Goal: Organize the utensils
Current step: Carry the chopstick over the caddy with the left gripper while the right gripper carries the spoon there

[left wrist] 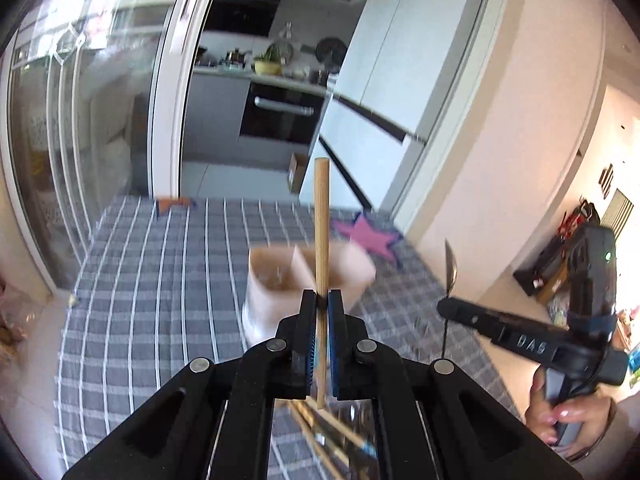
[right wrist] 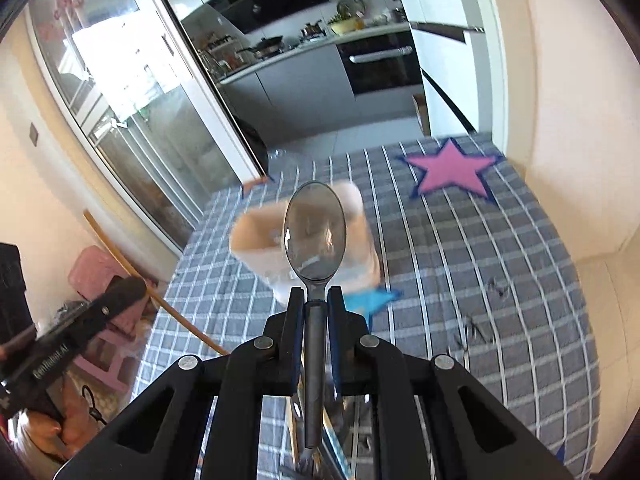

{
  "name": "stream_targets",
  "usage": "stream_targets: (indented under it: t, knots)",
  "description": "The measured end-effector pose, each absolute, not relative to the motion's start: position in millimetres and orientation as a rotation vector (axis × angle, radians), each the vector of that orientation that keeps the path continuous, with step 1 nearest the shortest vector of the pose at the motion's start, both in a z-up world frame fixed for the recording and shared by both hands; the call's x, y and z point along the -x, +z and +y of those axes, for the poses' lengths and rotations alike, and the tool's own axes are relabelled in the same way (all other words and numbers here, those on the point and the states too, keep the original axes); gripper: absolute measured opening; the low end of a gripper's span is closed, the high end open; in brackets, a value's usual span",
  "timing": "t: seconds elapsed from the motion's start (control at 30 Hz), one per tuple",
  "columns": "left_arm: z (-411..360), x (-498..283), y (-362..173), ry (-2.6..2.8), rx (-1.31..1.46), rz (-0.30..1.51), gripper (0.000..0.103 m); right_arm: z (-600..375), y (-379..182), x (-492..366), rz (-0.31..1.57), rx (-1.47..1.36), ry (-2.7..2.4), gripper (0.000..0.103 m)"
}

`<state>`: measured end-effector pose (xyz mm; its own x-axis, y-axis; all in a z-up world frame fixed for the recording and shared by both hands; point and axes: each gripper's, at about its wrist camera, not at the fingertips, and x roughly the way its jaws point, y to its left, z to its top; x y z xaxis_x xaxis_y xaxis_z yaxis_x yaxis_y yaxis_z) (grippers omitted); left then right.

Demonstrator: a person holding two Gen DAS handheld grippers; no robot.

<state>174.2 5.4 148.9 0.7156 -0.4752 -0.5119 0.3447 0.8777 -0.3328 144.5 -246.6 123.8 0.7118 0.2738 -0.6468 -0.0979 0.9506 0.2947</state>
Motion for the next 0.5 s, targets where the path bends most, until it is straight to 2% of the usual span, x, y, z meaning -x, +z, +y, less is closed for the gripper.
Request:
stream_targets:
  t: [0.27, 0.5]
  knots:
    - [3, -223, 198, -0.425, 0.215, 0.504, 0.037, -243, 162, -200, 0.672, -0.247, 0.201, 0.012]
    - [-4, -269, 188, -0.354, 0.165, 0.458, 0.037, -233, 163, -246, 0.608, -0.244, 0.159, 0.012]
